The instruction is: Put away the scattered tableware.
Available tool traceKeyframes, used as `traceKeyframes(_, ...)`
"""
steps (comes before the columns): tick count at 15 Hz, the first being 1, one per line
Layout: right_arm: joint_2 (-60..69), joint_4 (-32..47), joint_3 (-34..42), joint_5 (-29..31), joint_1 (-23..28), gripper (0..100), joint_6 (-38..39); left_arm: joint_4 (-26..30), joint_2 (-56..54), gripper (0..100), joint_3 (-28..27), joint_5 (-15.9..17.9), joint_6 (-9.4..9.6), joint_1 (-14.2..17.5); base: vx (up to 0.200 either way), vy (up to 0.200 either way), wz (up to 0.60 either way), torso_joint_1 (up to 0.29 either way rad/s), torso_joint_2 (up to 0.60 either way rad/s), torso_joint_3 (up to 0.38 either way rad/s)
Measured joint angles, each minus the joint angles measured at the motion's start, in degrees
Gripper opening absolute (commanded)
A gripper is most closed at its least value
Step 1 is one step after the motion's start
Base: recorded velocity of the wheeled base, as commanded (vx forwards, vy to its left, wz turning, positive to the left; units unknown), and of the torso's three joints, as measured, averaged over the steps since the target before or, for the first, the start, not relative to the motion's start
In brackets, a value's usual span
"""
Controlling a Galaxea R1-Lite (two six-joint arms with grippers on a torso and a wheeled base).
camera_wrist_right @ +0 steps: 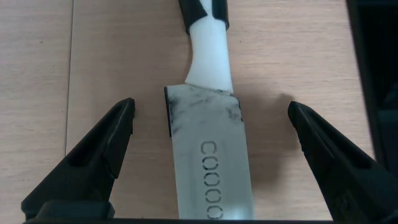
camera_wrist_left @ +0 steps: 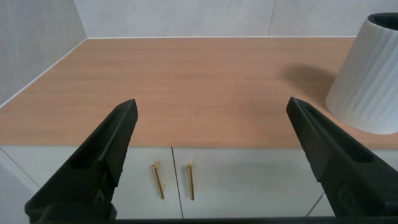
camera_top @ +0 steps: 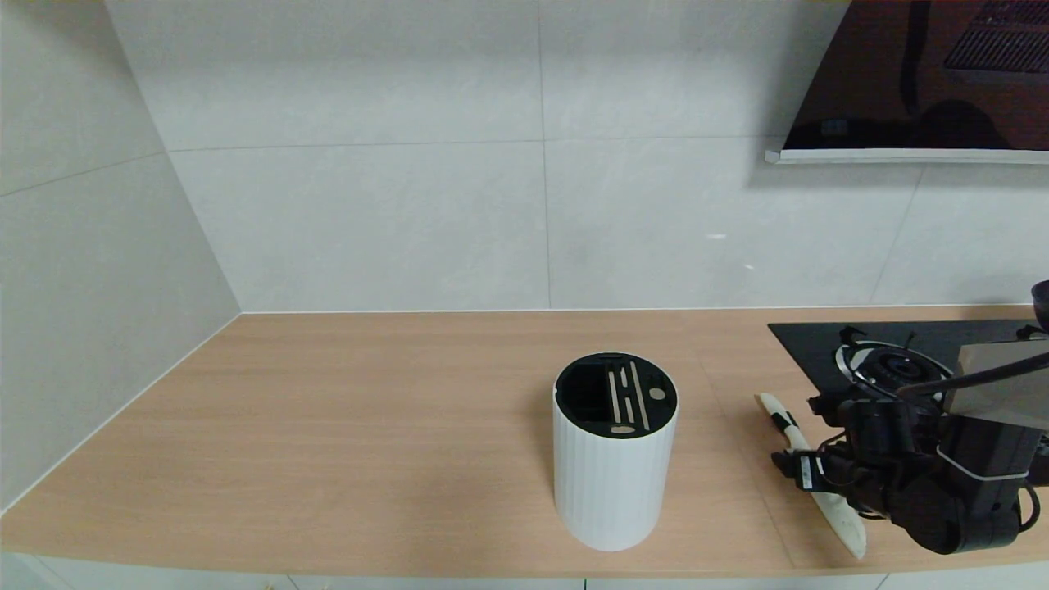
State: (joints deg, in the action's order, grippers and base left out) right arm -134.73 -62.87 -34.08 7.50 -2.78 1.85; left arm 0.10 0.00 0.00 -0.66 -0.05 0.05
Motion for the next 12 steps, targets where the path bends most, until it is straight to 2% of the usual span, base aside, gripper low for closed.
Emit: traceKeyframes(12, 2.6, 0.0, 2.6, 0.1, -0.1, 0, -0.3, 0.0, 0.0, 100, 0.0, 0.0, -0.05, 0.0, 0.0, 0.0, 0.0, 0.0, 0.0, 0.0)
